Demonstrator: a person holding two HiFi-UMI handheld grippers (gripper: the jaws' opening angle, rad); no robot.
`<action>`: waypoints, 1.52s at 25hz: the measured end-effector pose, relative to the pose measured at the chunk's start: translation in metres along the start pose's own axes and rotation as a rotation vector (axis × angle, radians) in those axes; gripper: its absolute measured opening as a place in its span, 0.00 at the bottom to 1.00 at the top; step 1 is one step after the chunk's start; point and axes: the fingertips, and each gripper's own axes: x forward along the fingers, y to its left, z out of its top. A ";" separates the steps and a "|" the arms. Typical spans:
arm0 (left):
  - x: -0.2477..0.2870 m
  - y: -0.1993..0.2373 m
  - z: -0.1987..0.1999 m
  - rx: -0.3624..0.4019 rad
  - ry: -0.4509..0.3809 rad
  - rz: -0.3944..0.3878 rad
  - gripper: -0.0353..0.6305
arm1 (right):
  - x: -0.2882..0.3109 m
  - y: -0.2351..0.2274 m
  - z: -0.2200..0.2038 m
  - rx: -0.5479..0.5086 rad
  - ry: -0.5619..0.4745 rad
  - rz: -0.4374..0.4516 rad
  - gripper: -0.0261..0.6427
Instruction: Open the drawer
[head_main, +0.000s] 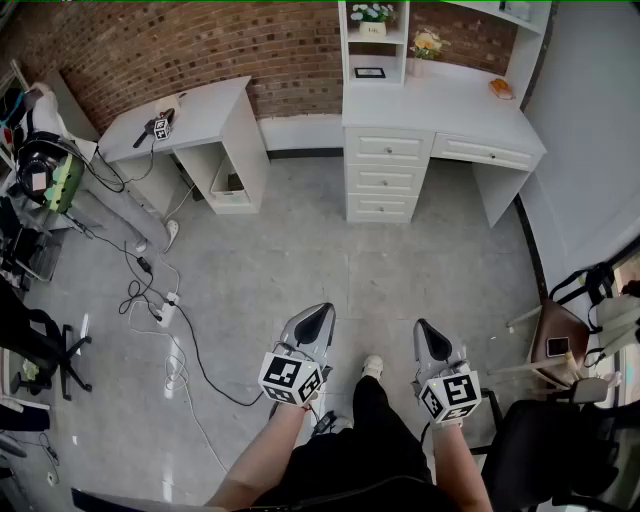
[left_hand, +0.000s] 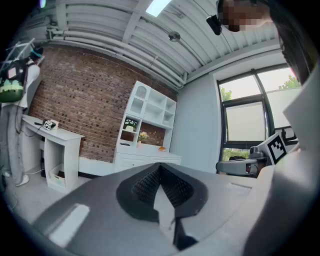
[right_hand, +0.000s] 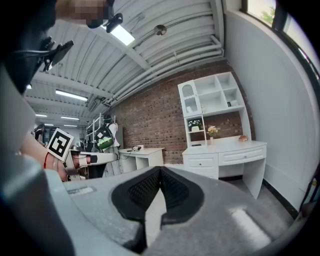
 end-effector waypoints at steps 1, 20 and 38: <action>0.011 0.000 0.000 0.001 0.002 -0.003 0.06 | 0.006 -0.009 0.000 0.001 0.003 0.000 0.04; 0.165 0.049 0.017 0.001 0.023 0.042 0.06 | 0.129 -0.121 0.018 0.003 0.032 0.041 0.04; 0.223 0.071 0.016 -0.017 0.023 0.090 0.06 | 0.174 -0.168 0.019 0.061 0.037 0.047 0.04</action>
